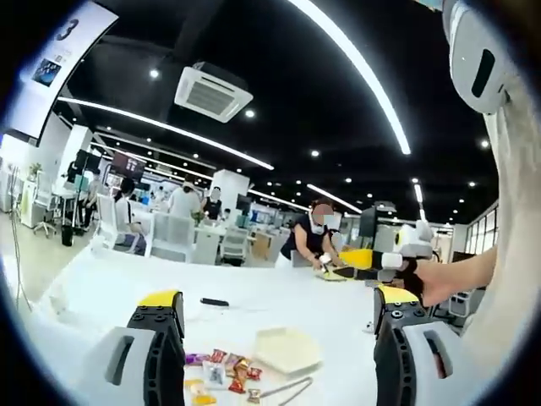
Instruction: Place the target food into the container with the food tongs after gripping and lifting it, then release it inside without dropping or visibly crushing the food.
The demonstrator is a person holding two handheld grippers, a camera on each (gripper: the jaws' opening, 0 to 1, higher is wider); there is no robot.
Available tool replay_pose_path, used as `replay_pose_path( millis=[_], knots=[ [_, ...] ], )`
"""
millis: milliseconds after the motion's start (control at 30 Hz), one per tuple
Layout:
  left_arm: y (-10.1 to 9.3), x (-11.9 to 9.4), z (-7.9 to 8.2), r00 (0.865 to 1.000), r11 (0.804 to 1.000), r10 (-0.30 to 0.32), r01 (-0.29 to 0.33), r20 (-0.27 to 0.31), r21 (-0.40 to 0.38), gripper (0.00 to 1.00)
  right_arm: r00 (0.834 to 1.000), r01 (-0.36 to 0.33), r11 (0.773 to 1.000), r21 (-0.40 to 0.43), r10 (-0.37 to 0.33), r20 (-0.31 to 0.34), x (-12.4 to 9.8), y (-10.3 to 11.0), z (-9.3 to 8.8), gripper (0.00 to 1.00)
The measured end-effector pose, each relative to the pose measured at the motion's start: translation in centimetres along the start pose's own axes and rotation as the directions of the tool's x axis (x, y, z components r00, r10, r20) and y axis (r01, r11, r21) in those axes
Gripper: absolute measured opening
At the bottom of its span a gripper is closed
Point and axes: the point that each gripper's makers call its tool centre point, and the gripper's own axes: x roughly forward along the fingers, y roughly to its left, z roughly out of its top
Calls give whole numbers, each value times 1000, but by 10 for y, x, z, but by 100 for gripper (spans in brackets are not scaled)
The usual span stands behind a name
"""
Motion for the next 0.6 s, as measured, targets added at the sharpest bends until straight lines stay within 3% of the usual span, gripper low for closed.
replay_pose_path(
  millis=[167,300,600],
  knots=[
    [-5,5,-16,999,999,-20,19,-32,-31,91,1000,8,1000,-21,-8,-30,-10,-3,-11,72],
    [-4,14,-51,991,999,-42,40,-125,-18,95,999,47,999,16,-46,-27,-21,-13,-16,72],
    [-15,20,-93,975,995,-103,99,-198,-33,91,997,67,998,14,-66,-31,-33,-22,-18,72]
  ],
)
